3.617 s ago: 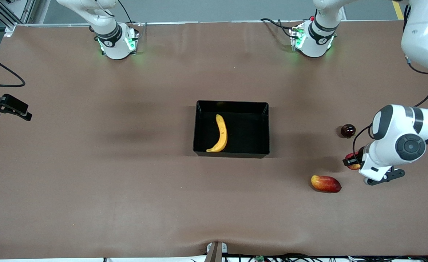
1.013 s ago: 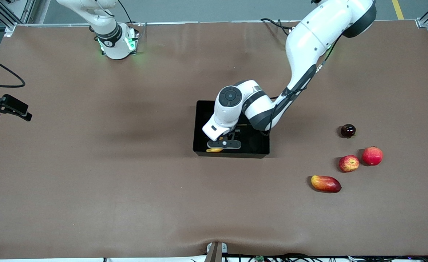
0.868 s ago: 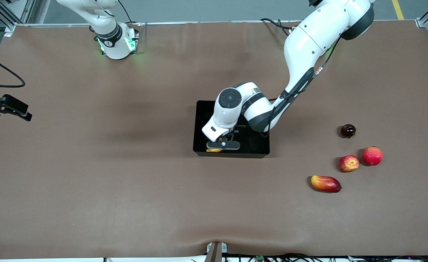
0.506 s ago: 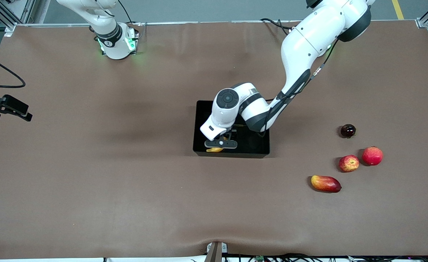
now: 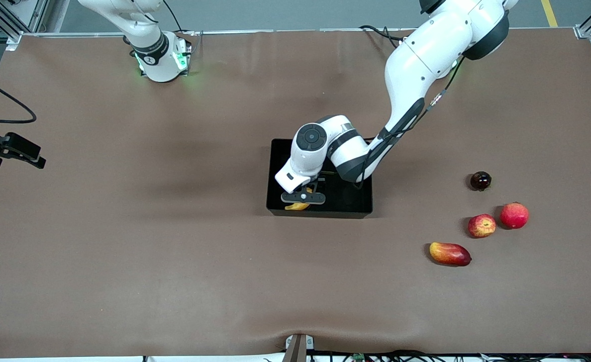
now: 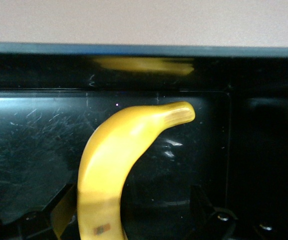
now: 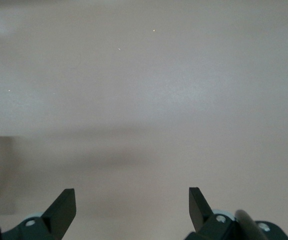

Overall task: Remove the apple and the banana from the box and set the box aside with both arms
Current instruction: 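Grasp the yellow banana with the left gripper, then lift the banana out with the left gripper while the right gripper reaches the box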

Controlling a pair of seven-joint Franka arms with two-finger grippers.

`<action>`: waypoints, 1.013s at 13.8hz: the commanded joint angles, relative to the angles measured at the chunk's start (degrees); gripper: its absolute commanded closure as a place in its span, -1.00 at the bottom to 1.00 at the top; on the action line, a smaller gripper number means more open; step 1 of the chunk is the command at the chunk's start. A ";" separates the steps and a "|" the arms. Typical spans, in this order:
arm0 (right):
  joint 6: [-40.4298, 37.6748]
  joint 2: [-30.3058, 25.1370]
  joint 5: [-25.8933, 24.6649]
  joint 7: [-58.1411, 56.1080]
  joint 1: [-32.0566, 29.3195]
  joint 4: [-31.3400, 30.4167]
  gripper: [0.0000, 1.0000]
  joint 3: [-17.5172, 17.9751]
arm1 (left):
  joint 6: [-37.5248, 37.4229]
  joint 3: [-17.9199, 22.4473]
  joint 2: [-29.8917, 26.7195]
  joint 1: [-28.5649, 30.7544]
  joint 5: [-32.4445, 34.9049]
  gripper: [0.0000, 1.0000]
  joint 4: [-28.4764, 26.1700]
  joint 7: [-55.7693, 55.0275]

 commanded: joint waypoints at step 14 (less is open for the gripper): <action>-0.54 2.17 -0.18 -0.72 0.13 0.21 -1.00 0.21 | -4.11 0.19 -3.12 0.02 1.64 1.00 1.44 0.83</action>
